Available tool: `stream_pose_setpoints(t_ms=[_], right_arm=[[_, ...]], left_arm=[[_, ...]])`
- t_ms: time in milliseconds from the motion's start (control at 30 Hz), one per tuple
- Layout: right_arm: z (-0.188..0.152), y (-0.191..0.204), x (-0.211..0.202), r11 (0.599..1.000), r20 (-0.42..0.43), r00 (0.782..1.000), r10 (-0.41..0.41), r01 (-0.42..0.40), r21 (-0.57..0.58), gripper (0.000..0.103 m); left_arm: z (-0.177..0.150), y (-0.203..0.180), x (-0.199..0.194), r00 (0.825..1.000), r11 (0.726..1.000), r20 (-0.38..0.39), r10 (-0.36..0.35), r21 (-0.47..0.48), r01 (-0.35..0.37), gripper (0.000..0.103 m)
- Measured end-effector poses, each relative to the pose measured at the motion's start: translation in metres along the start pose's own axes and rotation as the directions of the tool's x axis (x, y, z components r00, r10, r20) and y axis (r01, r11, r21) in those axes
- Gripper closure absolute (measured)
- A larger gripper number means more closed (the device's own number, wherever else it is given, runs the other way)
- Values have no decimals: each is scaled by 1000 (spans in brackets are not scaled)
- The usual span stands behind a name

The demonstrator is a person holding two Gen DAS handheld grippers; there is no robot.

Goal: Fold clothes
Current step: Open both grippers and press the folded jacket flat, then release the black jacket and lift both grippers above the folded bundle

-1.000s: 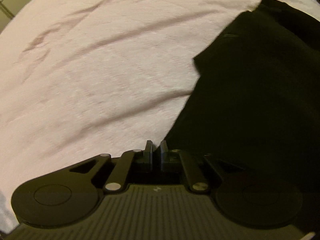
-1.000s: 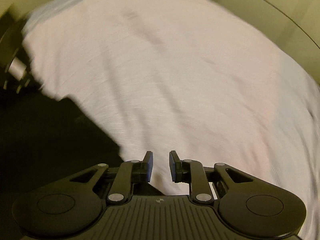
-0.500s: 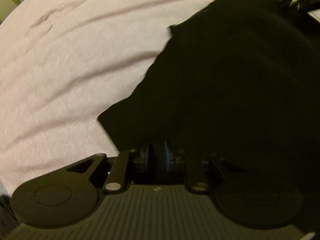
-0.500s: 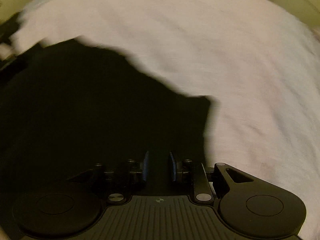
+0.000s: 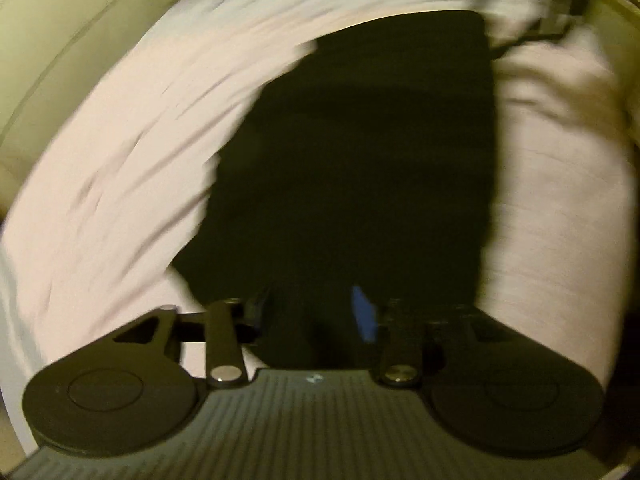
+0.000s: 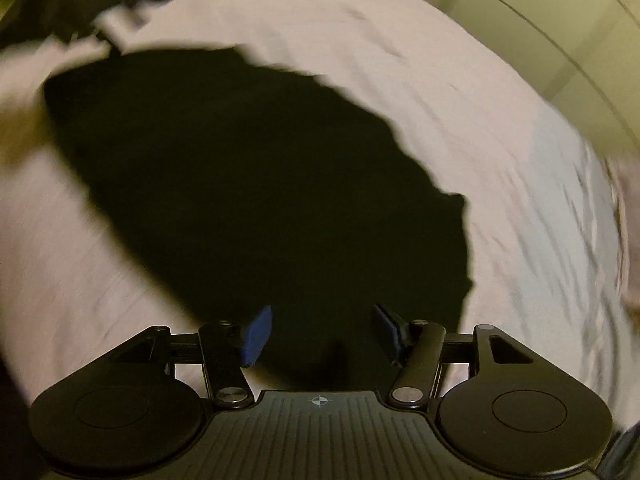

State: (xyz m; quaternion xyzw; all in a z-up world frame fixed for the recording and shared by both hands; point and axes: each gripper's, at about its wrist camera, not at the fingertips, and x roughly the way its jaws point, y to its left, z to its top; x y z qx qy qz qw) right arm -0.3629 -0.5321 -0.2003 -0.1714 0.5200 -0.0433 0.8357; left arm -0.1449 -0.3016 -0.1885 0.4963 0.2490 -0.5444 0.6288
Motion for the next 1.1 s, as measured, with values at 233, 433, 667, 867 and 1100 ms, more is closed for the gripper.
stream_pose_setpoints(t_ms=[233, 433, 667, 867, 1100], right_arm=[[-18, 92, 14, 945, 16, 995, -97, 97, -312, 44], [-36, 80, 46, 901, 40, 979, -200, 200, -386, 60], [-68, 53, 59, 878, 20, 972, -235, 221, -425, 72], [-94, 22, 66, 888, -59, 954, -293, 249, -386, 60], [-104, -15, 30, 958, -266, 921, -283, 260, -119, 60]], left_arm=[[-25, -76, 26, 980, 969, -95, 173, 196, -152, 50], [-44, -131, 44, 942, 911, -147, 302, 336, -240, 80], [-46, -127, 42, 931, 928, -212, 299, 293, -231, 83], [-43, -115, 27, 921, 937, -250, 299, 260, -234, 83], [-33, -106, 5, 924, 961, -288, 252, 184, -205, 78]])
